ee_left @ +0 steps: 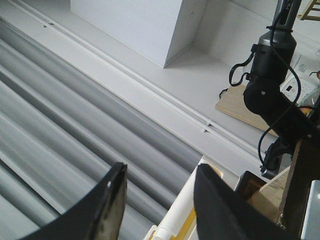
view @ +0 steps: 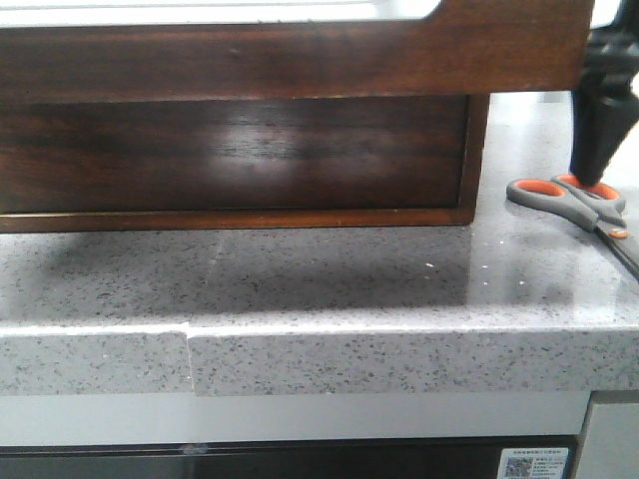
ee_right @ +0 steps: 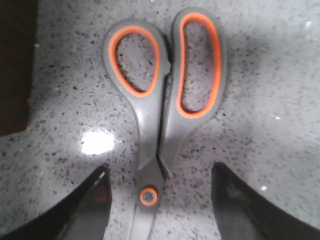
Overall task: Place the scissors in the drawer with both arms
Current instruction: 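Lower the right gripper and grasp the scissors at the pivot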
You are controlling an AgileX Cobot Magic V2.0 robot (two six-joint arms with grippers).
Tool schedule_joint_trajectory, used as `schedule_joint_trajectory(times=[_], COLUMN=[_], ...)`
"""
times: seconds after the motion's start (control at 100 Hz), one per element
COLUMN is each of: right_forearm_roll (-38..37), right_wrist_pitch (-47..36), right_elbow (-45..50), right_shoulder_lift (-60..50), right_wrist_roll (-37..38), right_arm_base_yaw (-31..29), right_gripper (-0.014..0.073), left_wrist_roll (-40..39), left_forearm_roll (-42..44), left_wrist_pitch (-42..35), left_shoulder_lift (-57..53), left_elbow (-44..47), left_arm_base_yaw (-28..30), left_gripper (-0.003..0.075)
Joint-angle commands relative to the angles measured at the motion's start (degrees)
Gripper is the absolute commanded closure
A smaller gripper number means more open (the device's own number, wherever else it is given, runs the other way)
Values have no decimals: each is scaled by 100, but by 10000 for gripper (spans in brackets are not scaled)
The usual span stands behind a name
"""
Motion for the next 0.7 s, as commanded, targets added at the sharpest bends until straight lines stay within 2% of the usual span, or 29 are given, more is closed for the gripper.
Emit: schedule_joint_trajectory(times=[0.0, 0.58, 0.63, 0.69], right_forearm_roll=[13, 36, 39, 39], right_wrist_pitch=[-16, 112, 134, 167], right_elbow=[-237, -262, -262, -262], right_shoulder_lift=[-20, 413, 413, 413], right_wrist_roll=[-32, -32, -32, -32], right_arm_base_yaw=[1, 1, 1, 1], right_gripper=[204, 209, 237, 309], left_wrist_roll=[-106, -106, -106, -106], left_forearm_roll=[-306, -306, -306, -306], left_wrist_pitch=[-116, -108, -103, -103], left_shoulder_lift=[53, 53, 53, 53], left_elbow=[-187, -187, -187, -187], left_arm_base_yaw=[-37, -37, -37, -37], left_gripper=[419, 419, 419, 419])
